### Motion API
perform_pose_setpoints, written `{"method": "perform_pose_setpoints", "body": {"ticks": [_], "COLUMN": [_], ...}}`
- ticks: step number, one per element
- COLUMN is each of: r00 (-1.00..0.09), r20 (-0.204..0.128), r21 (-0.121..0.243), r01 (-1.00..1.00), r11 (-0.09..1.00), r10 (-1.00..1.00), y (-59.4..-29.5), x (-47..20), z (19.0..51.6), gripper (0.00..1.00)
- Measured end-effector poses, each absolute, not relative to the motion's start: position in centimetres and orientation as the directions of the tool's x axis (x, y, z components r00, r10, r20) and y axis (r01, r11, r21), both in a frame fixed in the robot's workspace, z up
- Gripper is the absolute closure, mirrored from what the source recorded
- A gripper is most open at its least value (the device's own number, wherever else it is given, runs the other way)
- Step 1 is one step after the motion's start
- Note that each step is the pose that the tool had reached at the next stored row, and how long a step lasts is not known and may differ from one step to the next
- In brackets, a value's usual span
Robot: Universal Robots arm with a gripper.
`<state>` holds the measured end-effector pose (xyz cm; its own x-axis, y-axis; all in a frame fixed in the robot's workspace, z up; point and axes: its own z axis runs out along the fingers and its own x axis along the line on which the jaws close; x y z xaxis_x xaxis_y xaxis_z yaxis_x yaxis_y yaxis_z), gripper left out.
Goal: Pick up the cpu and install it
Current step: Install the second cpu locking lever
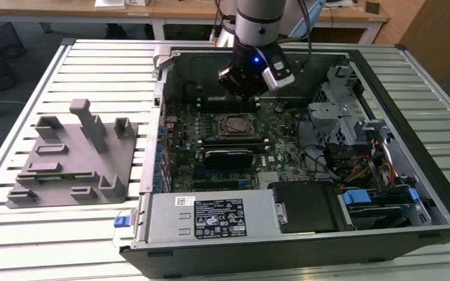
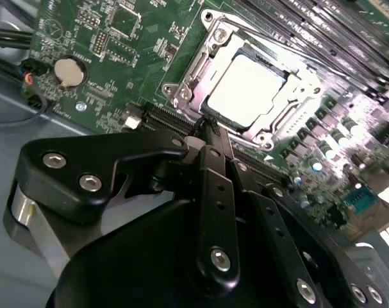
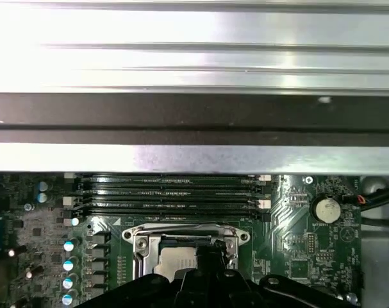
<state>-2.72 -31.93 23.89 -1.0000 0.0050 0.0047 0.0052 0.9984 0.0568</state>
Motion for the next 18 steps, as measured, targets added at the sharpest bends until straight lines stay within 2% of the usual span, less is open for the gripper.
{"method": "perform_pose_setpoints", "body": {"ticks": [18], "r00": [-1.000], "r20": [0.005], "r21": [0.057], "r01": [0.005], "r11": [0.998], "r10": [0.005], "y": [-34.1], "x": [-2.7], "z": [24.0], "gripper": [0.89]}}
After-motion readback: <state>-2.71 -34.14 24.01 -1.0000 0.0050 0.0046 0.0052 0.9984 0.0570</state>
